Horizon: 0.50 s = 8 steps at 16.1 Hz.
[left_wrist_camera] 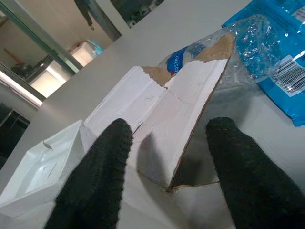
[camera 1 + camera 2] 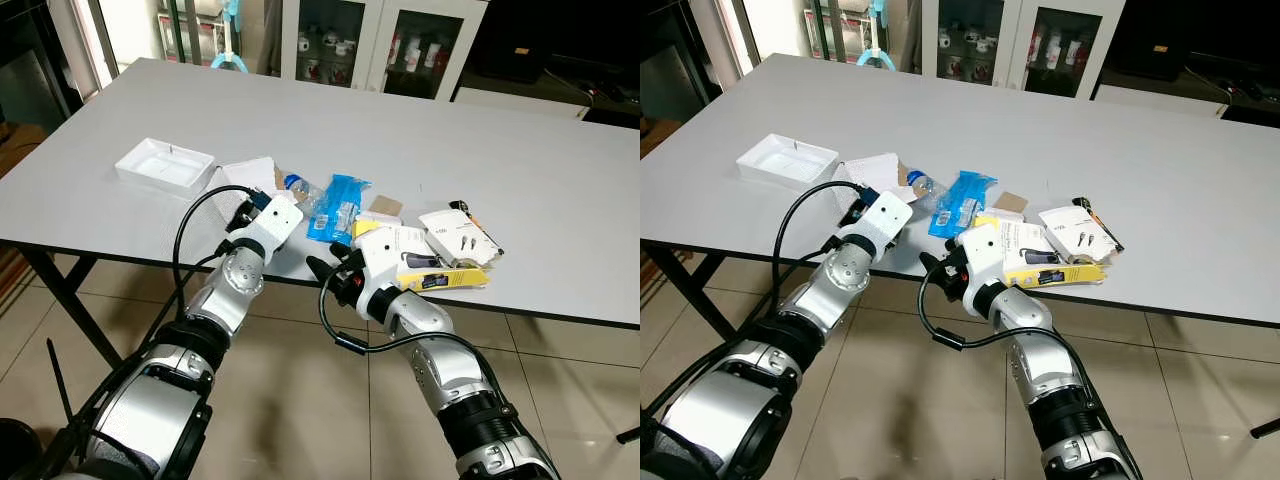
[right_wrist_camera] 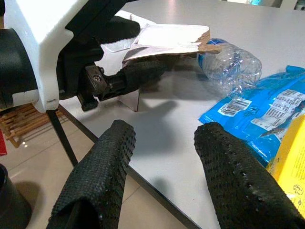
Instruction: Picking trash to rubbish bin
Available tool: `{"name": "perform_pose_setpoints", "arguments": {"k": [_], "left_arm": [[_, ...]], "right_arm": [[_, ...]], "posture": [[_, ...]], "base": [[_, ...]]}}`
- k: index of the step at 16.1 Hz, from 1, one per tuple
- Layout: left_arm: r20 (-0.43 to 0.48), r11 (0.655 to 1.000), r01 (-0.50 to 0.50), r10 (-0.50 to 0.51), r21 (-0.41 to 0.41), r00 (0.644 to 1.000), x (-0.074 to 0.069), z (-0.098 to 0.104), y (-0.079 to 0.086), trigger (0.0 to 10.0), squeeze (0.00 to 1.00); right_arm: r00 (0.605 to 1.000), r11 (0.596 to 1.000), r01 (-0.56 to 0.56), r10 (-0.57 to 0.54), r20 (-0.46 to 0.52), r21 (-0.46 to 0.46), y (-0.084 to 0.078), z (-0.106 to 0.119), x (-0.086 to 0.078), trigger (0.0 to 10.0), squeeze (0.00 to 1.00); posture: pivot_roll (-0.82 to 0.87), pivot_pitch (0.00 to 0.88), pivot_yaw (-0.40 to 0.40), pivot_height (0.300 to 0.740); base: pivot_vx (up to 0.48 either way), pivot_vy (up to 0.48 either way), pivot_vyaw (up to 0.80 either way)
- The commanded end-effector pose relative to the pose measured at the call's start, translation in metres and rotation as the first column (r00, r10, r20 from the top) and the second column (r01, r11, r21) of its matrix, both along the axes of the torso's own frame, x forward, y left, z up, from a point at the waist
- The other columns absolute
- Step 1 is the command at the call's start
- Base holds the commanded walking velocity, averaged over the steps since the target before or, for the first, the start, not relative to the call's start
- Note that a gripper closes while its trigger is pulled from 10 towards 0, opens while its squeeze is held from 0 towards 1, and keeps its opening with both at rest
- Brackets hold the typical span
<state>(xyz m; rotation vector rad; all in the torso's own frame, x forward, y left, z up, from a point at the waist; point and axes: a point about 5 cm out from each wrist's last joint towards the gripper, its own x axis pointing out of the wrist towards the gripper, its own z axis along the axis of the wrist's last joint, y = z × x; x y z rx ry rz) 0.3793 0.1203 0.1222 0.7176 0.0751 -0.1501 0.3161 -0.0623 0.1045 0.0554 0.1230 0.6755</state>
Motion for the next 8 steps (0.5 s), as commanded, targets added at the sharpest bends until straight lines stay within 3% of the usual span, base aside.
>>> {"name": "perform_pose_setpoints", "arguments": {"k": [1, 8], "left_arm": [[-0.002, 1.0, 0.019, -0.019, 0.016, 1.0, -0.0034, -0.0056, -0.0058, 0.0, 0.0], [-0.009, 0.999, 0.028, -0.027, 0.03, 1.0, -0.0074, -0.0115, -0.0065, 0.0, 0.0]], "right_arm": [[1.0, 1.0, 0.006, -0.006, -0.007, -0.008, -0.0044, -0.0028, -0.002, 10.0, 0.0], [1.0, 1.0, -0.006, 0.005, -0.003, -0.015, -0.0032, -0.0034, -0.0033, 10.0, 0.0]], "posture": [[-0.01, 0.0, -0.078, 0.74], [-0.01, 0.0, -0.08, 0.74]], "base": [[0.0, 0.0, 0.0], [0.0, 0.0, 0.0]]}}
